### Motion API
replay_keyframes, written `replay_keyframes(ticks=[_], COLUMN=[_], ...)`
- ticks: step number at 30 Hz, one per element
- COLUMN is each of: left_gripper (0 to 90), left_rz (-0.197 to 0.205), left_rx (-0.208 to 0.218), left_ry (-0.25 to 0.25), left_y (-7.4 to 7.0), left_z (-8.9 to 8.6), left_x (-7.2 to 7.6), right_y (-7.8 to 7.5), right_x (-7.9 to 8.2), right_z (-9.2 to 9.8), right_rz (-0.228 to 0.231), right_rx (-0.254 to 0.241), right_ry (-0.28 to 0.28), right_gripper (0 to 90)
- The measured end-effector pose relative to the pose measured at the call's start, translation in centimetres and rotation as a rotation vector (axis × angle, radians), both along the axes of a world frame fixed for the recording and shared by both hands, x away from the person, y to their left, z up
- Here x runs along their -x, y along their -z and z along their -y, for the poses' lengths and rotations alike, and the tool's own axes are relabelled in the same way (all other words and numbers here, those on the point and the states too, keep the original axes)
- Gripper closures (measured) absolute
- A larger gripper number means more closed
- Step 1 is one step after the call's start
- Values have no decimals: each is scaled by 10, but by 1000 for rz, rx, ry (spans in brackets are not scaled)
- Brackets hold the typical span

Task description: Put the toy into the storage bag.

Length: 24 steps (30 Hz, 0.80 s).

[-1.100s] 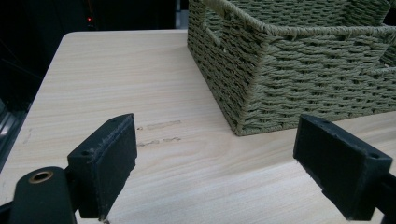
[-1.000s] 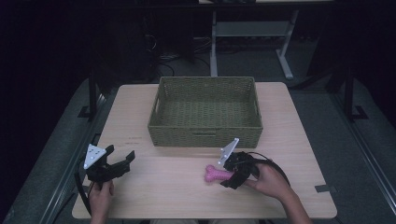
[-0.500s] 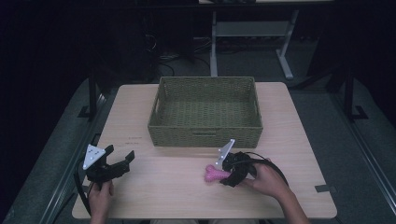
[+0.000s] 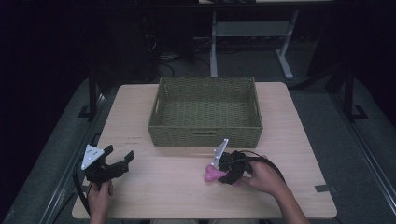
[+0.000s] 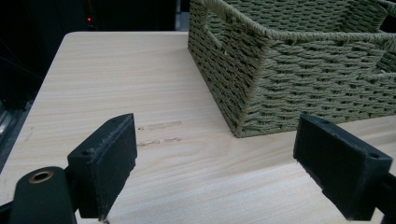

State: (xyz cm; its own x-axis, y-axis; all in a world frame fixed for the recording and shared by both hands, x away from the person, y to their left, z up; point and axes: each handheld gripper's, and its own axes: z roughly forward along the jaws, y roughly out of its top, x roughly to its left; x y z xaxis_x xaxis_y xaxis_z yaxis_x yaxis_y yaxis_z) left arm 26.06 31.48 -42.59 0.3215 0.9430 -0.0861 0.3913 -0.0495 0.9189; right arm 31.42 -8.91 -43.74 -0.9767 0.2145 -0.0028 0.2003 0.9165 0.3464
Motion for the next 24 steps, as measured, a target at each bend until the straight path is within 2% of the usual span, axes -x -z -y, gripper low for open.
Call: replay_keyframes(ticks=[7,13,15,17,21,22,24], left_gripper=[130,130,130,130,130,130,130], left_rz=[1,-1,0,1,2,1,2], left_rx=[1,-1,-1,-1,2,-1,-4], left_ry=[-3,-2,-3,-3,-3,-2,-2], left_y=[0,0,0,0,0,0,0], left_z=[-1,-1,0,0,1,1,1], left_x=[0,0,0,0,0,0,0], right_y=[0,-1,-4,-14,-26,-34,-35], right_x=[-2,-5,-5,-6,-10,-14,-15], right_z=[2,9,11,13,15,17,18], right_rz=[-21,-59,-66,-50,-45,-53,-53], right_rx=[-13,-34,-39,-28,-53,-77,-80], right_ry=[-4,-12,-12,-25,-33,-31,-32], right_gripper=[572,582,582,582,583,583,583])
